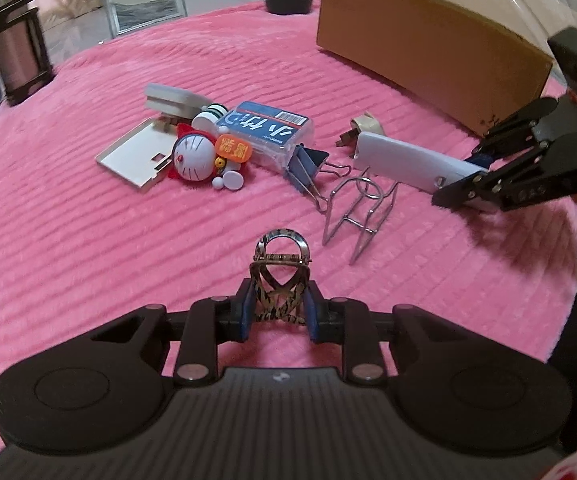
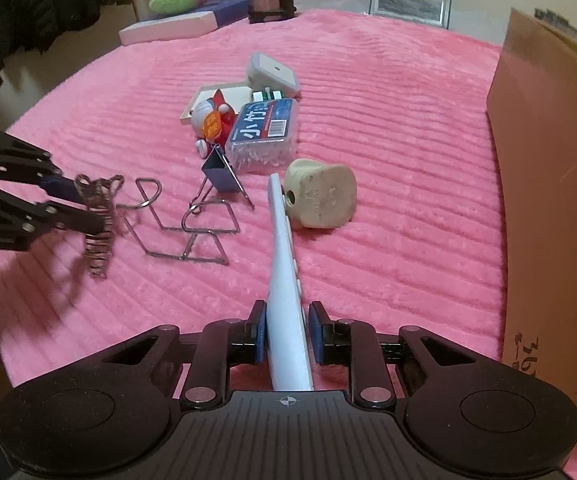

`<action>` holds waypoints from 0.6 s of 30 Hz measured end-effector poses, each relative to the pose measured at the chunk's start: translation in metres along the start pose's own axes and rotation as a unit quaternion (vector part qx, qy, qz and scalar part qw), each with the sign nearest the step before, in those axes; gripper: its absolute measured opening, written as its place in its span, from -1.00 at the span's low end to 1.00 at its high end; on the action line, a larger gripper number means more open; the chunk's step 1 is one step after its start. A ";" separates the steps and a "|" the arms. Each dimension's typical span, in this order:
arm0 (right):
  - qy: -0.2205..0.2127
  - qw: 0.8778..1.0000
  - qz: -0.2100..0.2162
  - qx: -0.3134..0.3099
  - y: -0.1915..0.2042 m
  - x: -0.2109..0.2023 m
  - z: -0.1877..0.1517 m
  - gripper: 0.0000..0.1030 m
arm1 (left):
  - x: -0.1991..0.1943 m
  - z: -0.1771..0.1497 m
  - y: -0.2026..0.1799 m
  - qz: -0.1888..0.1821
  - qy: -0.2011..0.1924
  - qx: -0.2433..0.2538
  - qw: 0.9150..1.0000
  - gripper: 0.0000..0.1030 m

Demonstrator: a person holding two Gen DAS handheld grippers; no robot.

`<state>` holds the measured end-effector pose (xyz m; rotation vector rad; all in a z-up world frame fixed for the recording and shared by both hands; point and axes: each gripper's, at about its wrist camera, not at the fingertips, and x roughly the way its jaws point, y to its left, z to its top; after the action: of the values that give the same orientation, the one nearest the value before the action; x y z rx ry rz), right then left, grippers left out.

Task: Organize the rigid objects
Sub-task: 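Carry the keychain and remote into the cardboard box with both tools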

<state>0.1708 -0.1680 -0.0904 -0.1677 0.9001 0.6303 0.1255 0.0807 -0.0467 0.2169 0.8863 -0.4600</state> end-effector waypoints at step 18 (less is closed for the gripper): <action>-0.082 0.996 -0.024 0.007 0.024 -0.078 -0.020 -0.70 | -0.051 0.012 -0.050 0.003 -0.055 -0.046 0.997 -0.59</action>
<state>0.1080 -0.1907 -0.0400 -0.1232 0.7403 0.5842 0.0821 0.0471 0.0013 0.1085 0.7971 -0.4205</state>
